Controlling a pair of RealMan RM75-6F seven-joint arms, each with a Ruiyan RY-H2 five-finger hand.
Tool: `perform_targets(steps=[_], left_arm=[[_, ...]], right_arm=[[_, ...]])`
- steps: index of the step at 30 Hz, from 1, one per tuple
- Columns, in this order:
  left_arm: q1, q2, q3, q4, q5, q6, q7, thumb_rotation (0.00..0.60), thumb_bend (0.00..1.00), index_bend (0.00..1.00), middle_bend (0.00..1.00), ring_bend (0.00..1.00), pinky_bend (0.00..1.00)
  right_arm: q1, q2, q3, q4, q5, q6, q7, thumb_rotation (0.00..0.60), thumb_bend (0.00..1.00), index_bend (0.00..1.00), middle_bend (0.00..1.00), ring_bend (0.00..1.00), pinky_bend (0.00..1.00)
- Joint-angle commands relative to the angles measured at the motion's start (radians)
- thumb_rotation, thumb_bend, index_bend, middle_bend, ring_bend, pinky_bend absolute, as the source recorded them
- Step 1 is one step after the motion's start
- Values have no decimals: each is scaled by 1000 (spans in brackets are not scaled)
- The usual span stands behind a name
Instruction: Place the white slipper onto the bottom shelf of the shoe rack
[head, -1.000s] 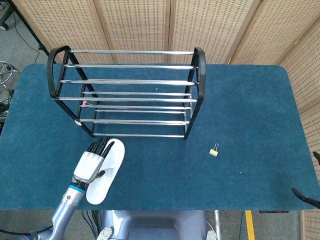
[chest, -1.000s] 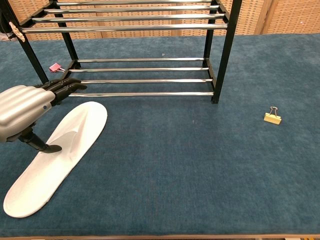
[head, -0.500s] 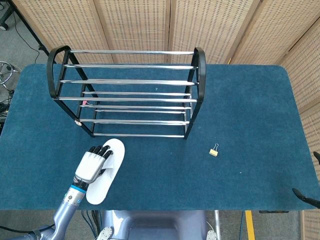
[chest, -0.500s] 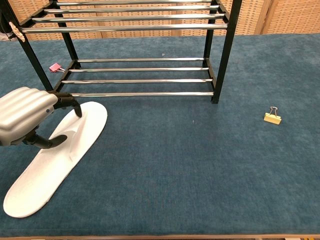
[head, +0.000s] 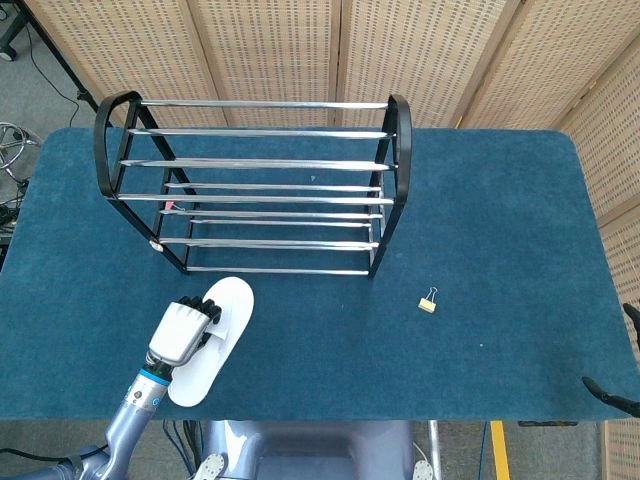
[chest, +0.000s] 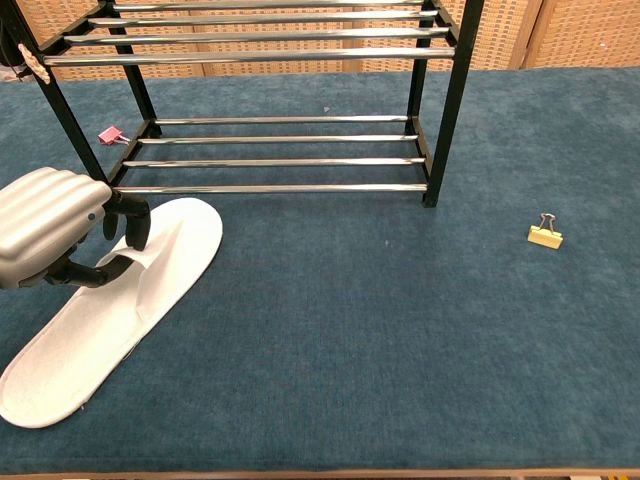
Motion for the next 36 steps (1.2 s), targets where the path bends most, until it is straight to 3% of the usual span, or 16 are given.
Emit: perform_targets(steps=[1,14,24,36], left_arm=[[-4,0,-1,8,4,7,-22,600,513,702,574,541,630],[-50,-6,-23,80,95,123,-182,600,519,719,582,546,632],[-128,-35,-87,99,33,27,-173,600,515,720,583,546,632],[-226,-116,-160,217,-76,-97,-211,600,513,721,583,547,631]], right_arm=[[0,0,0,0,0,0,-1,600,0,0,0,0,0],[3,-2,1,-1,6,-7,-7,600,0,0,0,0,0],[9,-4,6,5,25,-24,-6,600,0,0,0,0,0],[18,-8,14,9,54,-49,-14,600,0,0,0,0,0]])
